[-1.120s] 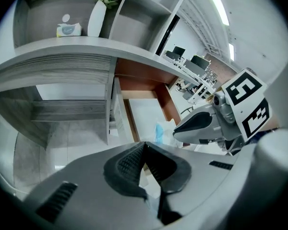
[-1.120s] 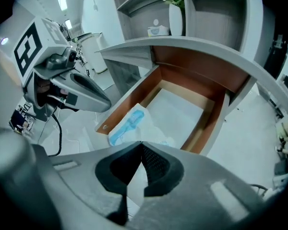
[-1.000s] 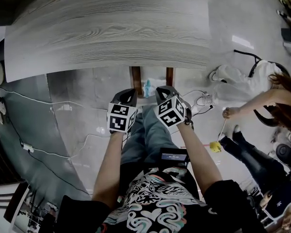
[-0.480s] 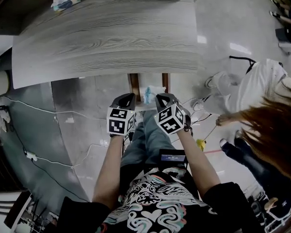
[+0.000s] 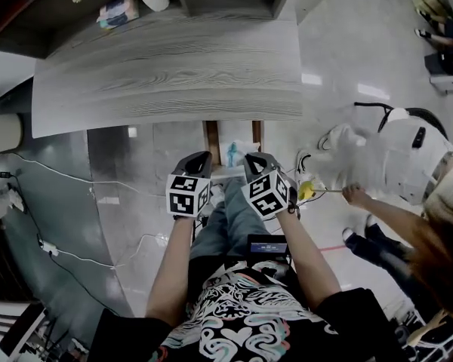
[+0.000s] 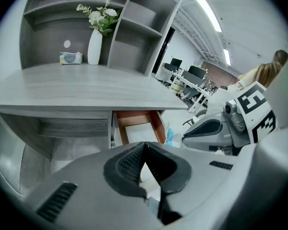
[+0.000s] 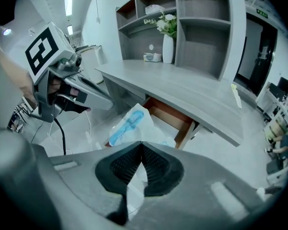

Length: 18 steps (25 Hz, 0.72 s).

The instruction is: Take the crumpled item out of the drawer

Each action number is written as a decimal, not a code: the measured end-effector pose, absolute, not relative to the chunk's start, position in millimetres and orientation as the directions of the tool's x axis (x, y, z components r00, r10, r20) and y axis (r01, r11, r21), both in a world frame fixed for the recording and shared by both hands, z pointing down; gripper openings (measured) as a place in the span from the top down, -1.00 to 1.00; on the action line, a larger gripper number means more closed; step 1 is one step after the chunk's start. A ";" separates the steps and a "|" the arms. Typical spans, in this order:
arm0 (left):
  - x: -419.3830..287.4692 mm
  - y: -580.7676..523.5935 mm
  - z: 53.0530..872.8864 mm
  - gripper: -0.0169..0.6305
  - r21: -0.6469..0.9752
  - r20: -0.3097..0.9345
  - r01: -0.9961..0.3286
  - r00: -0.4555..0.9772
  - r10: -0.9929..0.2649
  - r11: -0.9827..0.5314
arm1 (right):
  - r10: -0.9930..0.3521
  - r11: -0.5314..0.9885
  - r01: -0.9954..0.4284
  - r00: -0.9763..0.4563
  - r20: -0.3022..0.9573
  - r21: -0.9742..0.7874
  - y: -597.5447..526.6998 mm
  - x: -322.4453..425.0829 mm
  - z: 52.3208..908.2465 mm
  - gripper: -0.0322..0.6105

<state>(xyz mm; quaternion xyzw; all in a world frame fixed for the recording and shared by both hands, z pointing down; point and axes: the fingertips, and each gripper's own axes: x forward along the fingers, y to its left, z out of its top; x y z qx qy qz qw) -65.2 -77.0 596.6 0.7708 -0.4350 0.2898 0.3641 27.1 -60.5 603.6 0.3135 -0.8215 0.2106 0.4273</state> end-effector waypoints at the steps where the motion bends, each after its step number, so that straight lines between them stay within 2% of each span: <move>1: -65.4 -77.4 592.4 0.95 0.309 0.758 -0.882 0.455 -0.467 -0.357 | -0.344 0.712 -0.698 -0.439 0.830 -0.074 -60.9 26.7 599.2 0.88; 18: -78.2 -81.5 511.3 0.95 0.299 0.647 -0.875 0.479 -0.593 -0.380 | -0.485 0.653 -0.757 -0.424 0.765 -0.006 -58.6 21.0 529.0 0.88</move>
